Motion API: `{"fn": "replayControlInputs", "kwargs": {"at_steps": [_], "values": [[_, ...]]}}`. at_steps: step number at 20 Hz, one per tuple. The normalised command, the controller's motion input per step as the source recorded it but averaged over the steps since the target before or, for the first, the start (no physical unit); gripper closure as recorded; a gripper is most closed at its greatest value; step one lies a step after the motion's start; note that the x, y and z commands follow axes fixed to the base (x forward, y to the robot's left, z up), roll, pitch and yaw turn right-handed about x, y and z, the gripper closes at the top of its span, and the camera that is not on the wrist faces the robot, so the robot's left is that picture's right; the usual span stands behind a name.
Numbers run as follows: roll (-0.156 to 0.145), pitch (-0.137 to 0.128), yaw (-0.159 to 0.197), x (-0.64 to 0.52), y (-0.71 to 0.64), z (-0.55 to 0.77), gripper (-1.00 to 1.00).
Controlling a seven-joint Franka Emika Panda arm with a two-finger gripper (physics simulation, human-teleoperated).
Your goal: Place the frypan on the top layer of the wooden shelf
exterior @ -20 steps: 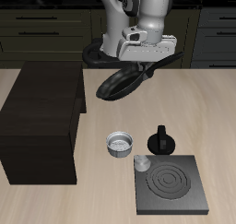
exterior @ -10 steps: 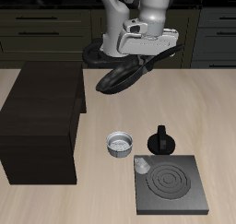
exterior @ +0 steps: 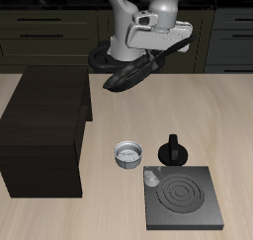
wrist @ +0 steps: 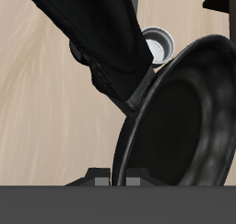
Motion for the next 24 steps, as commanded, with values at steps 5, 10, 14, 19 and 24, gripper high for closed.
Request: {"fn": "replayControlInputs", "kwargs": {"at_steps": [5,10,14,19,24], "values": [[0.000,-0.001,-0.012,0.10,-0.01,-0.01,1.00],[-0.004,-0.031,-0.021,0.19,-0.01,0.15,1.00],[-0.005,-0.018,-0.035,0.31,0.02,0.14,1.00],[-0.019,0.016,-0.057,0.31,-0.01,0.03,1.00],[0.006,0.015,-0.038,0.35,0.05,0.00,1.00]]}}
